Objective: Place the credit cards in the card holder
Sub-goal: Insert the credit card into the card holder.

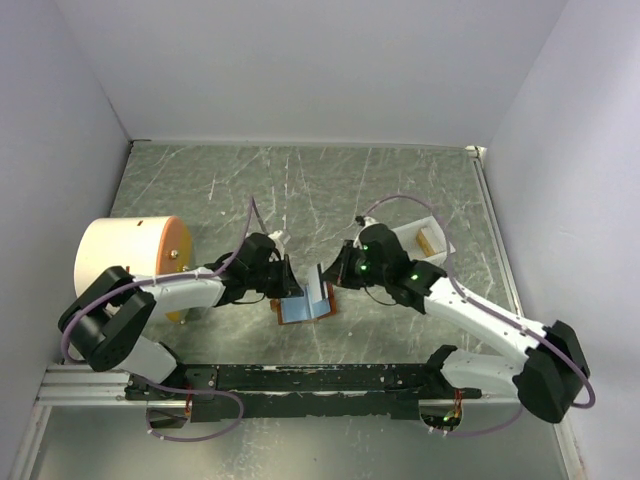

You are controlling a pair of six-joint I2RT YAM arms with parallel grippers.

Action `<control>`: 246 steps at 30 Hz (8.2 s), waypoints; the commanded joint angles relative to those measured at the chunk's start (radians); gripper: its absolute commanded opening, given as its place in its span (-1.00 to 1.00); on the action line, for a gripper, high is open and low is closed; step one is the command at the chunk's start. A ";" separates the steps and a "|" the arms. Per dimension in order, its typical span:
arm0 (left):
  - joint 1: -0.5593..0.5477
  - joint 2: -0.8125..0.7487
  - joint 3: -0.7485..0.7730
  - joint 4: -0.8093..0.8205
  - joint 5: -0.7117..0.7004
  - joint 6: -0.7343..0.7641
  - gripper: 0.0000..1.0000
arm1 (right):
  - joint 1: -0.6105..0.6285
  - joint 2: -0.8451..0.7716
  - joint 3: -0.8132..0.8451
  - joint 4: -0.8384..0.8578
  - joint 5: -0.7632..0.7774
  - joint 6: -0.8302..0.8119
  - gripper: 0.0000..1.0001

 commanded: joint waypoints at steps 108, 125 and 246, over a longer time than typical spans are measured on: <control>0.017 -0.100 -0.154 -0.108 -0.222 -0.036 -0.86 | -0.001 0.373 -0.314 0.627 -0.132 -0.061 -1.00; 0.018 -0.115 -0.170 -0.109 -0.225 -0.043 -0.86 | 0.000 0.320 -0.364 0.625 0.003 0.027 -1.00; 0.018 -0.278 -0.159 -0.162 -0.185 -0.058 -0.73 | 0.132 0.350 0.023 0.192 0.123 -0.263 -0.27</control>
